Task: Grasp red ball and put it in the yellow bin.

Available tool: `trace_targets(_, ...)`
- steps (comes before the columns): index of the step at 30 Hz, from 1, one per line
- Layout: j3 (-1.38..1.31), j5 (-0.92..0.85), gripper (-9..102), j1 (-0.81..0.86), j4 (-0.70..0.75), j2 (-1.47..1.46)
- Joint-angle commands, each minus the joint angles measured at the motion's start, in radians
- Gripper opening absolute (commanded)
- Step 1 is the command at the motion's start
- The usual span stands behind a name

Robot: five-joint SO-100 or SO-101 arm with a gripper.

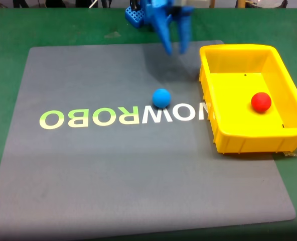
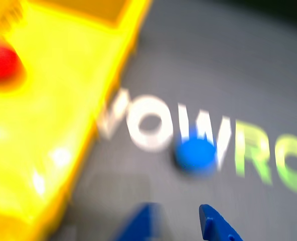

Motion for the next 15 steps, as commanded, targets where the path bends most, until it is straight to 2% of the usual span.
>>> trace_targets(1,0.137,-0.009,0,0.055,0.149,0.307)
trace_targets(7,0.247,0.038,0,0.083,0.483,0.56)
trace_targets(10,0.291,0.051,0,0.127,0.566,0.614)
trace_targets(15,0.371,0.015,0,0.221,0.624,0.692)
